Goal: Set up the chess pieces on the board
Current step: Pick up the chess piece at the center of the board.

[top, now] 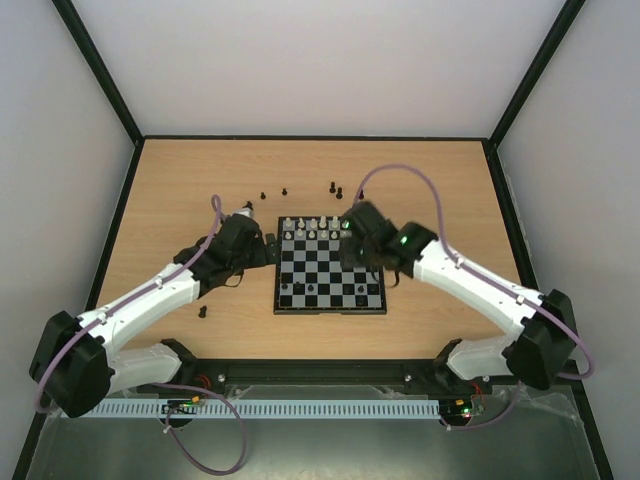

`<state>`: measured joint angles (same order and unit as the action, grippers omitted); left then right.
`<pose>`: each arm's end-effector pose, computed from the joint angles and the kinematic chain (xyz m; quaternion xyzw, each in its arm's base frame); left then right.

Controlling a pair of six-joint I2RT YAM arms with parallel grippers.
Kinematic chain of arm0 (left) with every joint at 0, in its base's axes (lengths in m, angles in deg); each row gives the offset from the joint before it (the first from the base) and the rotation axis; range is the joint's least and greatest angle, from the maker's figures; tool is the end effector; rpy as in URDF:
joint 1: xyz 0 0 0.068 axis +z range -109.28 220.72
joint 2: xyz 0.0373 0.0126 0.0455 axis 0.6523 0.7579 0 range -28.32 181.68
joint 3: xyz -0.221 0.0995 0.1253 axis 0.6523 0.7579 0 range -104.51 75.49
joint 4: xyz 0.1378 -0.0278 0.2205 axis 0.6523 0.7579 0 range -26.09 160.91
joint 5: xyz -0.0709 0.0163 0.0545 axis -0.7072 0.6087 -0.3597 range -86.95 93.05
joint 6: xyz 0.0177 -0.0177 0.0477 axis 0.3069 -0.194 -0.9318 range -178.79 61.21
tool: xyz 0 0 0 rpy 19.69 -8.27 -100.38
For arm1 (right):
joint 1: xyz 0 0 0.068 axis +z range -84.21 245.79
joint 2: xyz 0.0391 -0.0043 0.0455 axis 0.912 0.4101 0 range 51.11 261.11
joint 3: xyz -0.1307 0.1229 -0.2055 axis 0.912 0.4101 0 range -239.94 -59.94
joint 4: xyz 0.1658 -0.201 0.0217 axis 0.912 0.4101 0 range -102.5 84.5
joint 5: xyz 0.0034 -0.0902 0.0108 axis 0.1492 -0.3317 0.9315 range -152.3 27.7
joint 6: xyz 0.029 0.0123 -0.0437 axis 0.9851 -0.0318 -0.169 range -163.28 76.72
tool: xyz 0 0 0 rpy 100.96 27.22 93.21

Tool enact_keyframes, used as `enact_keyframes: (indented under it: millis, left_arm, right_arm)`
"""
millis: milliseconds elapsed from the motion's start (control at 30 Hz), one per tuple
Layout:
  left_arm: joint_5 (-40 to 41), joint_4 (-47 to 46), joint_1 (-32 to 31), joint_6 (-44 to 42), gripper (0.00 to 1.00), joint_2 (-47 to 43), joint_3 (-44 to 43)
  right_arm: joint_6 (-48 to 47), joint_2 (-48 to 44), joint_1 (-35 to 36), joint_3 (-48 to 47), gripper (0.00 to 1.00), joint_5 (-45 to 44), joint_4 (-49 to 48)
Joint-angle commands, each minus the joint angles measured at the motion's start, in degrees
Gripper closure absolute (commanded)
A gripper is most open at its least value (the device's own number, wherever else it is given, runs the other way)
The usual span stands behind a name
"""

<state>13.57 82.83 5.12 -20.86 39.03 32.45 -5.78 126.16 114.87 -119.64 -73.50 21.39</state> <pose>0.2037 -0.1378 0.2364 -0.0550 0.9131 -0.1692 0.3670 0.1854 0.2033 0.2791 -0.0603 0.9316 0.1711 0.3150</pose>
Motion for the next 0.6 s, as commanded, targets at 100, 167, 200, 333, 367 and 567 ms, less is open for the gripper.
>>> enact_keyframes:
  millis: [100, 167, 200, 333, 367, 567]
  left_arm:
    - [-1.0, 0.6, 0.0, 0.0, 0.01, -2.1, -0.9]
    - [-1.7, 0.4, -0.1, -0.1, 0.00, -1.8, -1.1]
    - [-2.0, 0.1, -0.2, -0.1, 0.00, -1.6, -1.2]
    - [-2.0, -0.2, -0.6, -0.7, 0.01, 0.1, -2.6]
    - [-1.8, -0.4, -0.7, -0.8, 0.00, 0.2, -2.8]
    - [-1.5, -1.0, -0.8, -0.8, 0.01, 1.5, -2.9]
  right_arm:
    - [-11.2, 15.2, -14.8, -20.6, 0.46, 5.6, 0.4]
    - [-12.7, 24.9, -17.7, -29.2, 0.47, 5.9, 2.1]
    - [-13.2, 29.0, -19.2, -34.4, 0.47, 6.9, 3.1]
    - [-14.6, 45.4, -23.1, -52.5, 0.54, 9.9, 7.8]
    - [-15.0, 48.8, -23.6, -57.4, 0.54, 9.2, 9.4]
    - [-16.3, 64.6, -25.8, -76.1, 0.55, 9.4, 15.2]
